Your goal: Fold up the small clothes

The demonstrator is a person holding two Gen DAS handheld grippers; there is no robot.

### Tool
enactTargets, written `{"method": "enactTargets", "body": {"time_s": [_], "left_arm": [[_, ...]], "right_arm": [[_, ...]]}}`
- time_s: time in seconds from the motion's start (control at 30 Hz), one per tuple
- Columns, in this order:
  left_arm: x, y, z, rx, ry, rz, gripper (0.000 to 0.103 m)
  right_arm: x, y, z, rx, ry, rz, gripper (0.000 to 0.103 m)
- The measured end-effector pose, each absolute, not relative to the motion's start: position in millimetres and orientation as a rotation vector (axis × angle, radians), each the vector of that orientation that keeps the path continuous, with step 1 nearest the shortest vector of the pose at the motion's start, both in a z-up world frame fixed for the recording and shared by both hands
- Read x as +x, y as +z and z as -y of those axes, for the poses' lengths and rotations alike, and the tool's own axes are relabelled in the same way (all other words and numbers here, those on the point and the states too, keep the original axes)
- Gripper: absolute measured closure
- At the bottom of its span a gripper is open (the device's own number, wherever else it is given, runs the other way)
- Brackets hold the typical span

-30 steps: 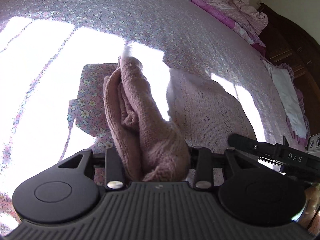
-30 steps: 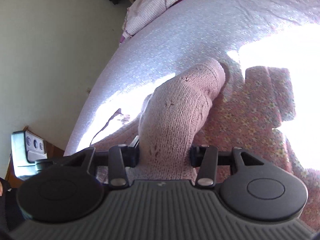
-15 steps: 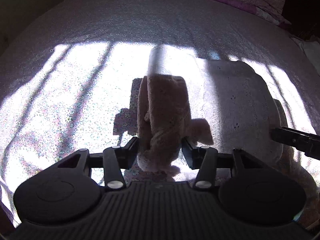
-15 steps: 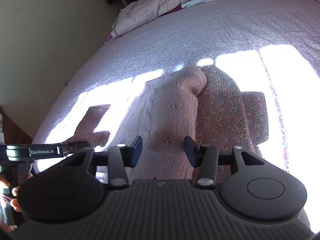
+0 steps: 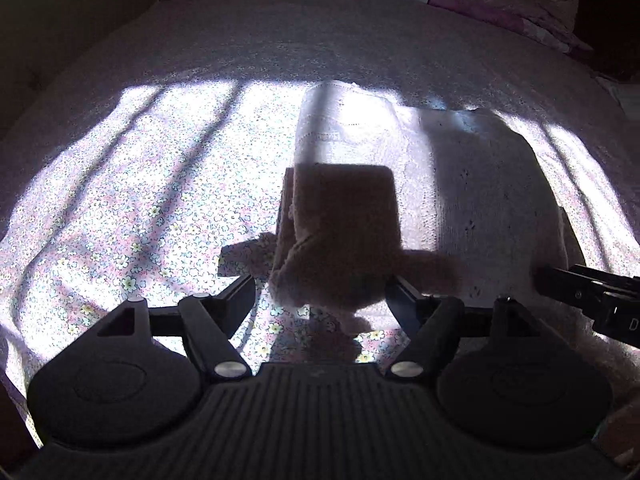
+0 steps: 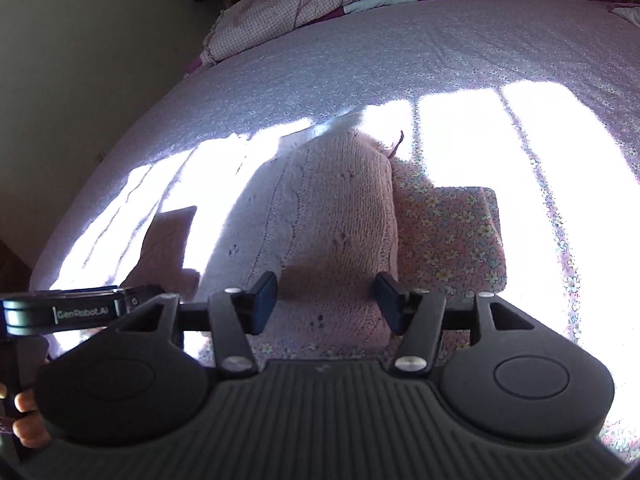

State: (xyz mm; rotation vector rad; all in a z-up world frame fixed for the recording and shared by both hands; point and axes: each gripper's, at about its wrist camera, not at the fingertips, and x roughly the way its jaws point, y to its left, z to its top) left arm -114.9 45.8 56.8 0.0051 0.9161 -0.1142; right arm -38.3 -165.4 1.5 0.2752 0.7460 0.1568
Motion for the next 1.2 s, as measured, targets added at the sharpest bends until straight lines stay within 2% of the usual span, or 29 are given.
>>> {"method": "enactTargets", "body": {"time_s": [0.13, 0.17, 0.2, 0.23, 0.5, 1.2], "left_arm": [[-124, 61, -35, 0.029, -0.122, -0.920, 0.015], [-126, 61, -32, 0.038, -0.123, -0.923, 0.008], [-127, 58, -30, 0.046, -0.133, -0.928, 0.004], [-127, 54, -27, 0.047, -0.147, -0.929, 0.004], [-120, 26, -20, 0.036, -0.116, -1.009, 0.004], [-119, 2, -15, 0.056, -0.103, -1.086, 0.004]], "right_arm": [[-49, -4, 162, 0.253, 0.139, -0.783, 0.045], [-50, -6, 162, 0.259, 0.140, -0.797, 0.042], [-51, -8, 162, 0.268, 0.151, -0.809, 0.035], [-52, -11, 162, 0.280, 0.171, -0.820, 0.030], [-59, -30, 156, 0.248, 0.128, -0.894, 0.022], [-62, -42, 164, 0.316, 0.109, -0.922, 0.022]]}}
